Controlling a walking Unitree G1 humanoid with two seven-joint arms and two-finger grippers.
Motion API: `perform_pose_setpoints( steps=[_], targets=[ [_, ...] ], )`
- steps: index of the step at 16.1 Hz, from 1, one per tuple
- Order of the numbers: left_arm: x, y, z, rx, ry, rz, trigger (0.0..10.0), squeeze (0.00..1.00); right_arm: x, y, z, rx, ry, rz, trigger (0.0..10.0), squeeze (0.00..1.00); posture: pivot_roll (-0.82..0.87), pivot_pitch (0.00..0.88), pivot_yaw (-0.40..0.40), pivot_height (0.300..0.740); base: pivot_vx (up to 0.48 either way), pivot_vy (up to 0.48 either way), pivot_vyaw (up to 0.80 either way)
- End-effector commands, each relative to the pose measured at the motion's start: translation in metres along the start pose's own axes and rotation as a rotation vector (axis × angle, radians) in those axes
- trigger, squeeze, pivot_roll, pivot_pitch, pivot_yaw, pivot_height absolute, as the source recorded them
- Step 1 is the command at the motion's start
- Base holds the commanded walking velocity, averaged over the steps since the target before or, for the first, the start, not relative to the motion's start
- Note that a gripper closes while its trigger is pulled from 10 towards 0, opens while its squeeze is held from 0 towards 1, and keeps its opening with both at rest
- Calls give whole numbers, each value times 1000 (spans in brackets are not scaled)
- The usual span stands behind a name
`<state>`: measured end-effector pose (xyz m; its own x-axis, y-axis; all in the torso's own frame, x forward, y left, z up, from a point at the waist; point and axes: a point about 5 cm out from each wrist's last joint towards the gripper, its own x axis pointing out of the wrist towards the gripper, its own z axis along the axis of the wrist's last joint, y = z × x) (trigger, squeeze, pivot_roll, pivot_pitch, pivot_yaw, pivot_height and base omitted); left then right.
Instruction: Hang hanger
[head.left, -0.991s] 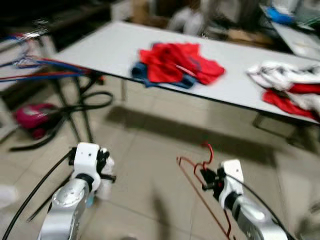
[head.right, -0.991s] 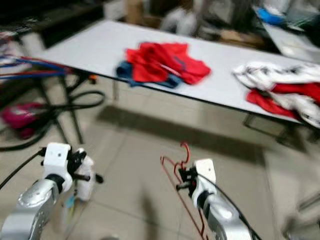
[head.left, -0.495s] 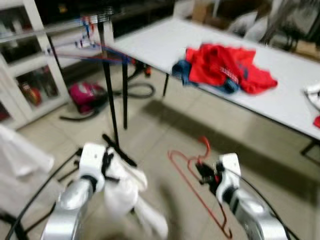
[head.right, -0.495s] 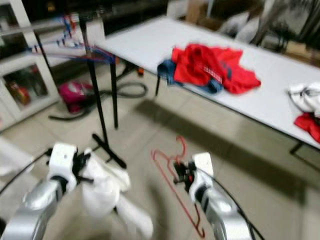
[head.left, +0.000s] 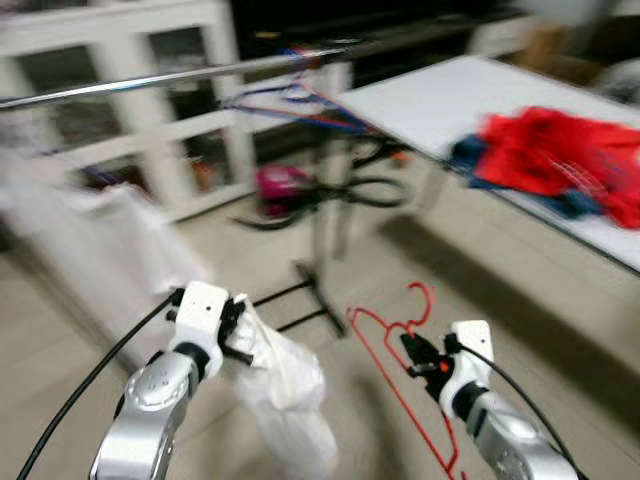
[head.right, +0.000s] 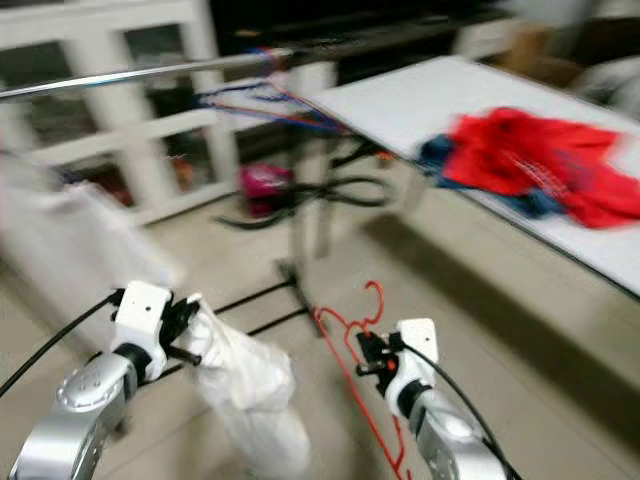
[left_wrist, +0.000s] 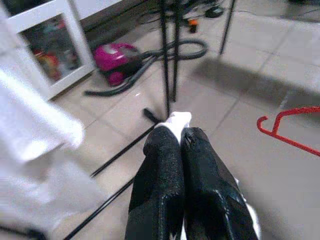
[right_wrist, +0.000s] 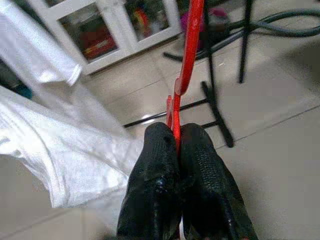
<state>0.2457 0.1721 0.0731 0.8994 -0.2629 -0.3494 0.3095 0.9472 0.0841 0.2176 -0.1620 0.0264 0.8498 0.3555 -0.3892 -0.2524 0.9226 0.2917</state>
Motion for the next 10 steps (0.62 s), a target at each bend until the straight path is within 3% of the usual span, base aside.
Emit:
perform_pose_setpoints(
  steps=[1, 7, 10],
  targets=[
    [3, 2, 6, 17, -13, -6, 10000, 0, 1, 2, 5, 0, -32, -6, 10000, 0, 108, 0, 30, 740, 0, 0, 800],
    [5, 0, 8, 21, -22, -18, 10000, 0, 1, 1, 7, -9, -29, -4, 10000, 0, 108, 0, 15, 740, 0, 0, 800],
    [4, -4, 6, 18, -22, -26, 10000, 0, 3, 3, 9, -29, -19, 22, 10000, 0, 109, 0, 0, 740, 0, -464, 800]
  ],
)
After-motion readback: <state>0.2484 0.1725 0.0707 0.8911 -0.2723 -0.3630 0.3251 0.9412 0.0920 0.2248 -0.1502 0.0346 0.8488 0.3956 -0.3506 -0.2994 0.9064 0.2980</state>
